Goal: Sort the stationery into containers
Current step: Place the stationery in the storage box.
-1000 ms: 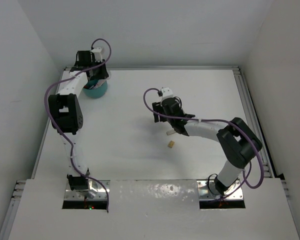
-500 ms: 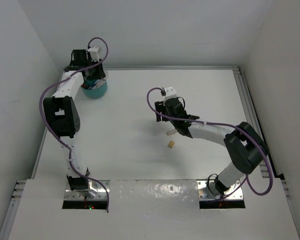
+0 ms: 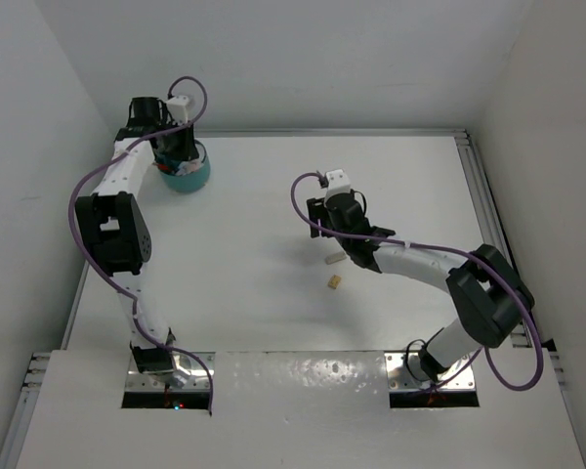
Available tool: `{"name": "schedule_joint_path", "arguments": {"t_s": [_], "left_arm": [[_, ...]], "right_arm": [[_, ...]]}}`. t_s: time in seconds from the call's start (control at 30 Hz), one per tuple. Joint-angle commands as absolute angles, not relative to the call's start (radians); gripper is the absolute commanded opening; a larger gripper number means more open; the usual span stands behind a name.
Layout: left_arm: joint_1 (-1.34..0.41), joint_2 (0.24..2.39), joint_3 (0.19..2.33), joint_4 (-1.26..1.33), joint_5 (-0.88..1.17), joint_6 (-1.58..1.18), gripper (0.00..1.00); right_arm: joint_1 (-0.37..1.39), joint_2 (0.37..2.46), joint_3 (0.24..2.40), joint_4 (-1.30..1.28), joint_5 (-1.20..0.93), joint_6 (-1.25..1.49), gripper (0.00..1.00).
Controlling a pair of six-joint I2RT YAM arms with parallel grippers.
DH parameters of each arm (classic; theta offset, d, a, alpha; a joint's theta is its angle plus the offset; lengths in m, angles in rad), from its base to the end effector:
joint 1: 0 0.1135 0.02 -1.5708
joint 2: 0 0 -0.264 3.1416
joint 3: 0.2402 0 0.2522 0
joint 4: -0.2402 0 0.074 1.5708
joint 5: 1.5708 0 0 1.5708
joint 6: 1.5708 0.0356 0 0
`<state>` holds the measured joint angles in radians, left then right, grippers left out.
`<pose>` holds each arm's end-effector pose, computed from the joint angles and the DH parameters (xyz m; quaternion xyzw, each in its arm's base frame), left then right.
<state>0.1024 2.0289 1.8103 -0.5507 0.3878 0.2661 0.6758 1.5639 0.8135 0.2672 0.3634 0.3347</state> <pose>0.4647 0.0342 0.2813 0.1488 0.8943 -0.1043 0.4088 0.2679 0.1986 0.2045 -0.0507 0.8453 0.1110 0.5201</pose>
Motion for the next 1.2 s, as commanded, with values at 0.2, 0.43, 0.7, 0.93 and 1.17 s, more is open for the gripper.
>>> {"name": "schedule_joint_path", "arguments": {"t_s": [0.2,0.43,0.7,0.93,1.17], "left_arm": [[0.115,1.964,1.859,-0.658,0.393,0.391,0.0],[0.138,1.937,1.861,-0.681,0.374,0.449,0.0],[0.138,1.922,1.875,-0.64,0.373,0.44,0.0],[0.054,1.97,1.862,-0.457,0.339,0.332,0.0],[0.02,2.092,1.924,-0.471,0.241,0.27,0.0]], "right_arm": [[0.673,1.506,0.796,0.284,0.393,0.321,0.67],[0.675,1.499,0.788,0.288,0.393,0.324,0.67],[0.673,1.508,0.782,0.294,0.388,0.324,0.67],[0.673,1.526,0.782,0.299,0.382,0.33,0.67],[0.673,1.52,0.762,0.29,0.397,0.328,0.67]]}}
